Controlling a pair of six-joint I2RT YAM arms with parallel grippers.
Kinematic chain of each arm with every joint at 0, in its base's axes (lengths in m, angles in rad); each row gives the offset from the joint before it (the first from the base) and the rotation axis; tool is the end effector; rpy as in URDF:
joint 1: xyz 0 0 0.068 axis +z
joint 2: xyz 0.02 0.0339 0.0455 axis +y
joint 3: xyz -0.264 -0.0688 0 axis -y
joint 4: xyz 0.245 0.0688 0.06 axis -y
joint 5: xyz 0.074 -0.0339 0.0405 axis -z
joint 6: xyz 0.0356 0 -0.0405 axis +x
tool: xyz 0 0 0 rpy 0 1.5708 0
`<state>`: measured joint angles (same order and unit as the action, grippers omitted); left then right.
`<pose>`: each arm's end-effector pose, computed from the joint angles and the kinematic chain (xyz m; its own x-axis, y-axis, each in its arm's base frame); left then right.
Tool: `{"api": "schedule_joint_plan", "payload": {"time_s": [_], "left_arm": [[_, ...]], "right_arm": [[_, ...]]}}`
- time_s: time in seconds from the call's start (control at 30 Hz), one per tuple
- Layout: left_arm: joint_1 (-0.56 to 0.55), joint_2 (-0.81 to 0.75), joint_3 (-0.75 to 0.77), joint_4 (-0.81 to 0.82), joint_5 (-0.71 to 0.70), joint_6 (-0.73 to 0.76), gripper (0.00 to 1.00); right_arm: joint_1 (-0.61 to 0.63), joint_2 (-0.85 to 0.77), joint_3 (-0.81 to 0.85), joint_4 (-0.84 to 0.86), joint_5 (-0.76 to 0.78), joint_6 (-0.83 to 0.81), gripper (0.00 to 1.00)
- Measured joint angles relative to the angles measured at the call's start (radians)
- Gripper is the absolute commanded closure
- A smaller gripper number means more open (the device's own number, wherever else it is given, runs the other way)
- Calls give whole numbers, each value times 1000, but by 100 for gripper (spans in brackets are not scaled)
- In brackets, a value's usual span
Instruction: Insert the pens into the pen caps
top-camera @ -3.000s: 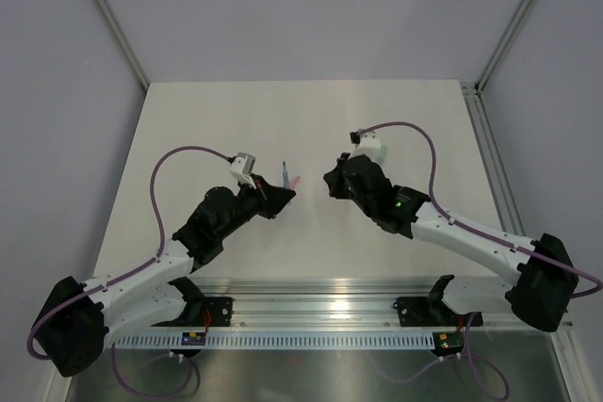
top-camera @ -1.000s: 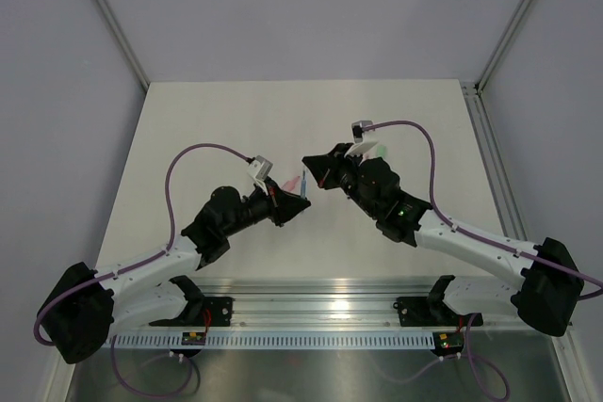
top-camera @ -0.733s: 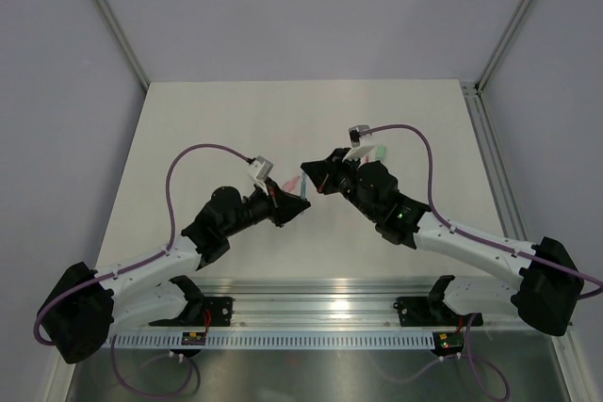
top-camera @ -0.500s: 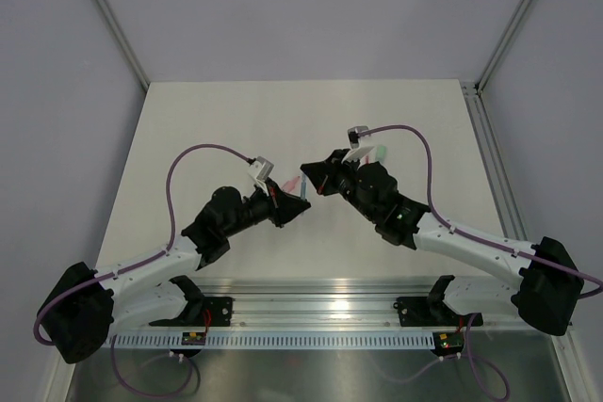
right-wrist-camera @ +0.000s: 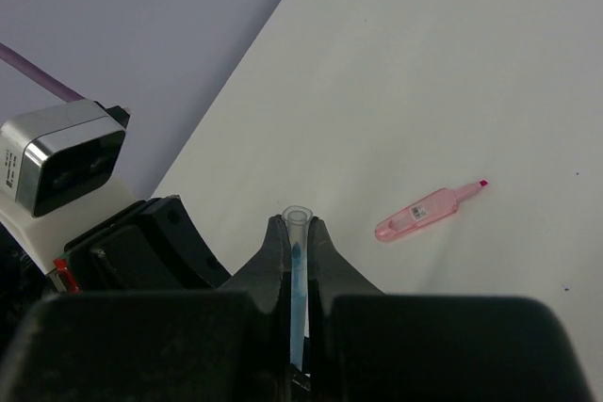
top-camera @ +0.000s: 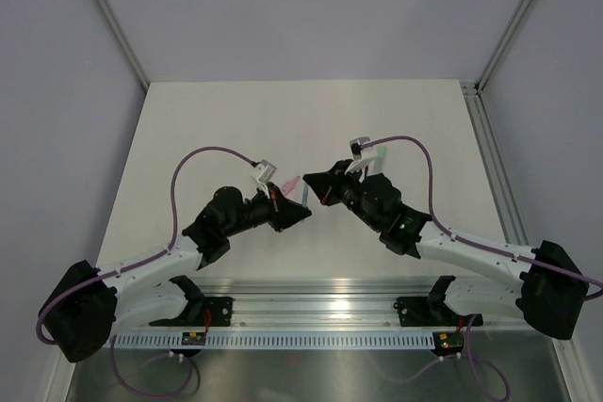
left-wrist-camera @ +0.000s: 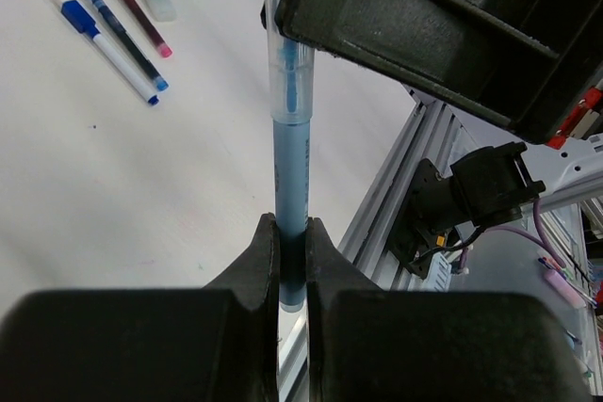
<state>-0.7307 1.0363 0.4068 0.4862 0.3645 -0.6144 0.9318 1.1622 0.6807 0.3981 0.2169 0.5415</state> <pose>0.1591 -0.1596 0.2296 -0.5978 -0.1875 -0.7794 0.6629 0.4311 -0.6122 0.1662 0.2109 0.2864 -0.3807 0.3316 -0.8632 -0.5365 0.6811 0.4983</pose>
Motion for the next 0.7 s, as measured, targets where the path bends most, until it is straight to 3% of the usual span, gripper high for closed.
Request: {"api": "schedule_joint_plan", "payload": {"time_s": [0.7], "left_arm": [[5,-13,-63,-121,65,-15,100]], "right_arm": [[93,63,-83,19,57,101,100]]}}
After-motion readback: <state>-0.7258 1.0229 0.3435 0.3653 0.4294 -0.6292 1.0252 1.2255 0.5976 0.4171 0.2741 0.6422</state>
